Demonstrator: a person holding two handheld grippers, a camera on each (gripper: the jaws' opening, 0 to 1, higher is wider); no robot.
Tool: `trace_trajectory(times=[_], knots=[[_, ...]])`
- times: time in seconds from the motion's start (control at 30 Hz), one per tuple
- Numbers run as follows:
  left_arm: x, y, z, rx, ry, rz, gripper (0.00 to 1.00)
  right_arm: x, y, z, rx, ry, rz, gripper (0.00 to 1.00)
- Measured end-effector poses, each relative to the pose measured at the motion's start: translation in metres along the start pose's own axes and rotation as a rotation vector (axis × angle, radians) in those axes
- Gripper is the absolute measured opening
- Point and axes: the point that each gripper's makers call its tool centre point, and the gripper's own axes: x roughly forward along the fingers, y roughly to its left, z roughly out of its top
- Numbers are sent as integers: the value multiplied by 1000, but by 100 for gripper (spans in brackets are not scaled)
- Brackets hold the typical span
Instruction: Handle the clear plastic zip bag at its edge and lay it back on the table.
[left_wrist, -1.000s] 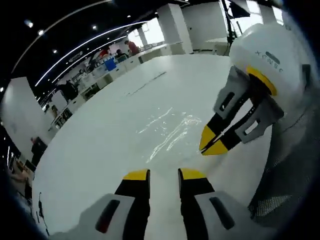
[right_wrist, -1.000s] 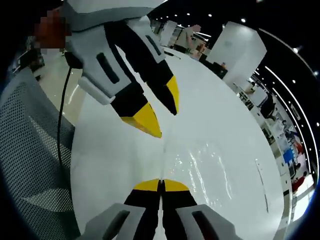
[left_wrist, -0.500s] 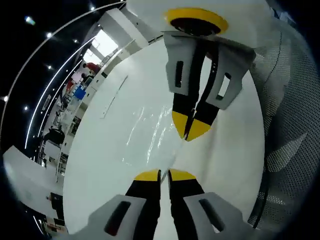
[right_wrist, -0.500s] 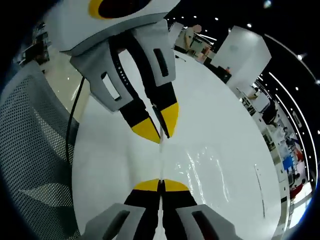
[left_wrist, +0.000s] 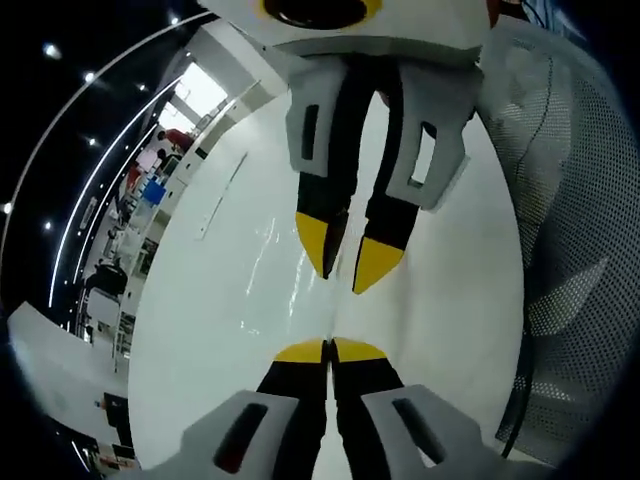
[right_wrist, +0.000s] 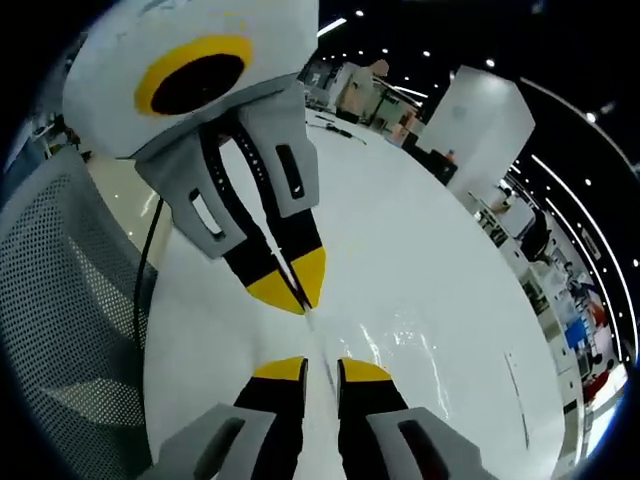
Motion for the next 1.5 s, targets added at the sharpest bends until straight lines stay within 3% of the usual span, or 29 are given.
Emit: trace_trajectory(times=[0.4,0.8,1.5], knots=[[-2,-3,2,29,-7,-13,0,6,7,12,-77,-17,33,6],[-4,-7,5,48,-18,-31,0,8,14,13,-145,-8,69,1],[0,-12,1,37,-10,-57,0,8,19,10,-170,5,88,0]])
